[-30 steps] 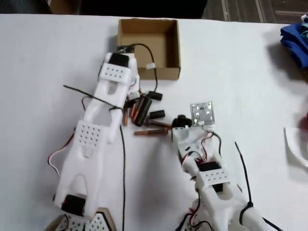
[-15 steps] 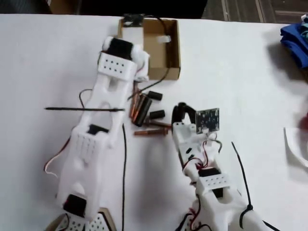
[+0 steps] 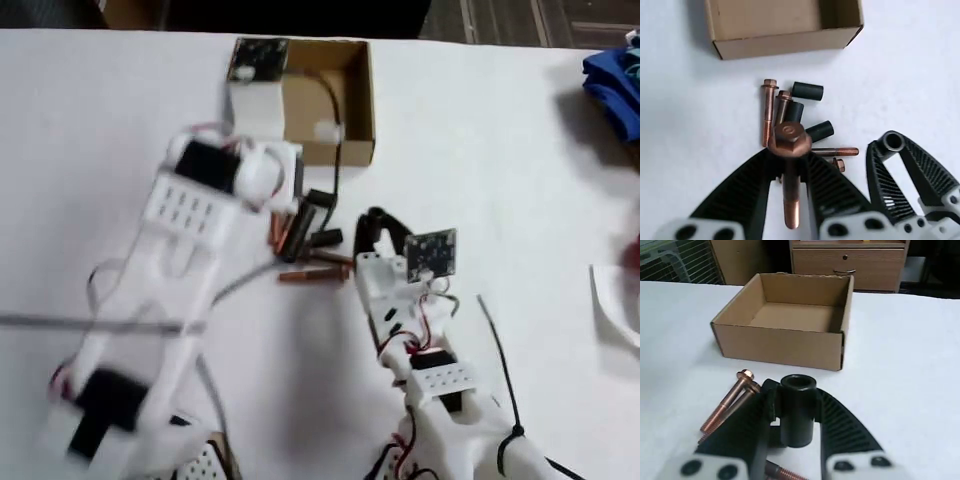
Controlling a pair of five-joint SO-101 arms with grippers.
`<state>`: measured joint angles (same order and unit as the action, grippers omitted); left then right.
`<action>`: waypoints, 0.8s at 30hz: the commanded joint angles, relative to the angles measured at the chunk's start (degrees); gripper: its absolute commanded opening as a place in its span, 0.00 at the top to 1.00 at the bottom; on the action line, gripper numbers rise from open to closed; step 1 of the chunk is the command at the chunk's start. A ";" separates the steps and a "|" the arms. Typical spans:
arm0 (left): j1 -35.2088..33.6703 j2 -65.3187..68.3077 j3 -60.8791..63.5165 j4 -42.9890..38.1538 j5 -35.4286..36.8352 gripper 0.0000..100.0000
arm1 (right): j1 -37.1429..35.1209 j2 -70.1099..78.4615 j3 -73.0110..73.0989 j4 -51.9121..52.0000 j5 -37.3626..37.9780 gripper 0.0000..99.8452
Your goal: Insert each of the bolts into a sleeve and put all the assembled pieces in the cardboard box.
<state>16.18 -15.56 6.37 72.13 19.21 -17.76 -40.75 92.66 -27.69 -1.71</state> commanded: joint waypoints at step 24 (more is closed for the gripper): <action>2.29 -28.13 47.34 -66.99 0.09 0.98 | -4.79 54.90 -8.97 -71.78 16.97 0.98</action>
<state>17.49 -47.38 57.54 7.43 19.03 -21.10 8.22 85.98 -90.73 12.26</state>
